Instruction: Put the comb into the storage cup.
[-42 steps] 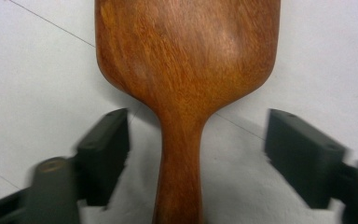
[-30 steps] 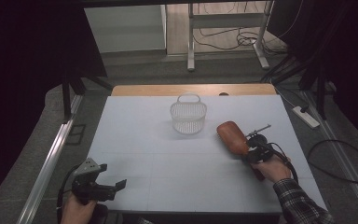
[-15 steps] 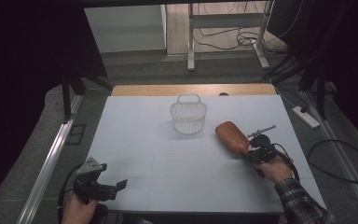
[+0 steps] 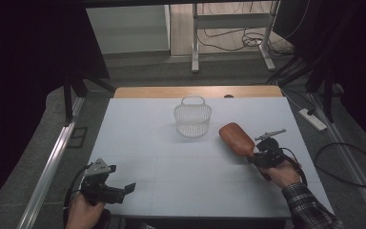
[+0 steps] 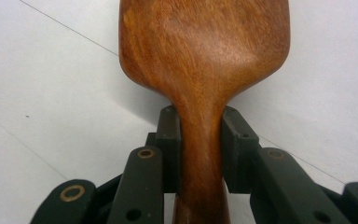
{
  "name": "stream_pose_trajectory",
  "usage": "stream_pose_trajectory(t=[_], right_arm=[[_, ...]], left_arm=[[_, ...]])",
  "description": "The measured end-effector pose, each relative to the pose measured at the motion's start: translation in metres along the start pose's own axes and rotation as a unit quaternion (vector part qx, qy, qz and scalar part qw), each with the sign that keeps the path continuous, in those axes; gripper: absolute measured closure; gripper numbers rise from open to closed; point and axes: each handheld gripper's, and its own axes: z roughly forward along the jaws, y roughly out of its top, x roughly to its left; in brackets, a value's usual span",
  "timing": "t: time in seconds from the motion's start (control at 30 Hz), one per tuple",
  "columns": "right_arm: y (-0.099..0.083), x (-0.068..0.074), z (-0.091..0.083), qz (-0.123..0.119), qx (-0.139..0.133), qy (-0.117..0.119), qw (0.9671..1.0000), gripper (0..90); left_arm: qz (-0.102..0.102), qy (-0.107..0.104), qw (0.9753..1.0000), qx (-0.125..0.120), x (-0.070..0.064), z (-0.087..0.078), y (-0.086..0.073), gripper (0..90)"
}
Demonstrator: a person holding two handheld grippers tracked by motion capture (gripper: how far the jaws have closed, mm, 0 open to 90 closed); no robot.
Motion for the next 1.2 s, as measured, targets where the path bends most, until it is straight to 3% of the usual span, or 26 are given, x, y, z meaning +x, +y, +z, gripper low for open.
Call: stream_pose_trajectory(t=[0.2, 0.33, 0.57, 0.73, 0.93, 1.2], right_arm=[[-0.001, 0.002, -0.007, -0.001, -0.017, 0.009, 0.9998, 71.9], [-0.002, 0.004, -0.014, -0.004, -0.031, 0.017, 0.9994, 71.9], [-0.004, 0.008, -0.023, -0.007, -0.051, 0.023, 0.9984, 71.9], [-0.006, 0.01, -0.03, -0.009, -0.067, 0.028, 0.9973, 71.9], [-0.008, 0.014, -0.035, -0.016, -0.082, 0.031, 0.996, 71.8], [-0.008, 0.018, -0.039, -0.022, -0.094, 0.037, 0.9946, 71.8]], left_arm=[[0.001, -0.036, 0.9993, -0.014, 0.002, 0.006, 0.005, 0.4], [0.004, -0.048, 0.9986, -0.021, 0.001, 0.01, 0.011, 0.3], [0.017, -0.049, 0.998, -0.036, 0.003, 0.012, 0.022, 0.4], [0.013, -0.066, 0.9961, -0.056, 0.005, 0.015, 0.034, 0.0], [0.014, -0.073, 0.9957, -0.055, 0.004, 0.023, 0.045, 0.0], [0.023, -0.092, 0.9934, -0.064, 0.0, 0.039, 0.07, 0.0]])
